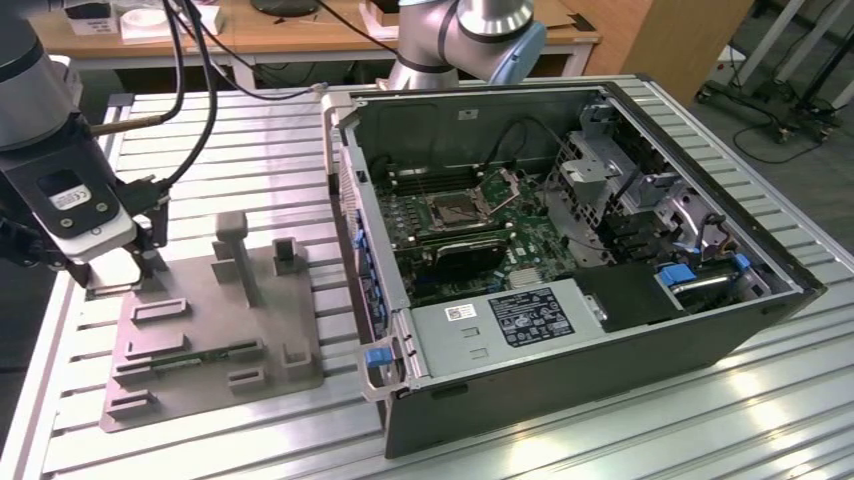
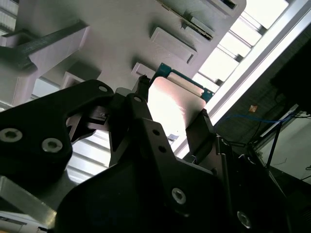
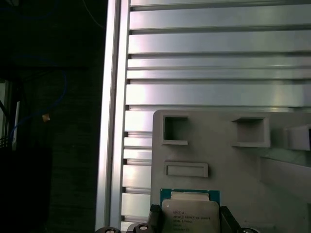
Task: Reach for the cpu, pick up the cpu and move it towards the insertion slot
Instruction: 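Pick up the cpu and move it towards the insertion slot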
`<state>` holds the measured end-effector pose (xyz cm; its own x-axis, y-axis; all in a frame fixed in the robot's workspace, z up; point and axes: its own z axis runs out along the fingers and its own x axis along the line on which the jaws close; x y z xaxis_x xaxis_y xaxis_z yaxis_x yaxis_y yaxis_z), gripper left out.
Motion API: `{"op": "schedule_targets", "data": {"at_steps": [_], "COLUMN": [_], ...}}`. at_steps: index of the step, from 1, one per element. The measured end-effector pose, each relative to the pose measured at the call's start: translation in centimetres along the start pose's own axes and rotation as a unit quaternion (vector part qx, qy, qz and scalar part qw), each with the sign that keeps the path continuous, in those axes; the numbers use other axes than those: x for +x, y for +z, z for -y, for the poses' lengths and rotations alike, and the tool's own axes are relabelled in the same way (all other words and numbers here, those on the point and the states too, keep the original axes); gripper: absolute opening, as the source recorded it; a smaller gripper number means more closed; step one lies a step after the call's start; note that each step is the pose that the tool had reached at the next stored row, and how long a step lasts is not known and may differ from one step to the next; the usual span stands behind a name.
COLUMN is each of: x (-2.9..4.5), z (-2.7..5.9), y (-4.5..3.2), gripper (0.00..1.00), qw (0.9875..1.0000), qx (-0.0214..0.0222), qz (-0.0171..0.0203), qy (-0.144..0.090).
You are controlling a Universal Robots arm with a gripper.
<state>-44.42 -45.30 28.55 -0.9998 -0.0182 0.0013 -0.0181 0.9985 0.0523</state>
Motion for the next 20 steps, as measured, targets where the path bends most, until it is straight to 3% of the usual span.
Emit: {"op": "schedule_targets", "data": {"at_steps": [20], "x": [0.00], "z": [-0.07], "y": [-1.41], "gripper": [0.55], "qw": [1.0000], "qx": [0.0000], "qz": [0.0000], "qy": [0.000]}}
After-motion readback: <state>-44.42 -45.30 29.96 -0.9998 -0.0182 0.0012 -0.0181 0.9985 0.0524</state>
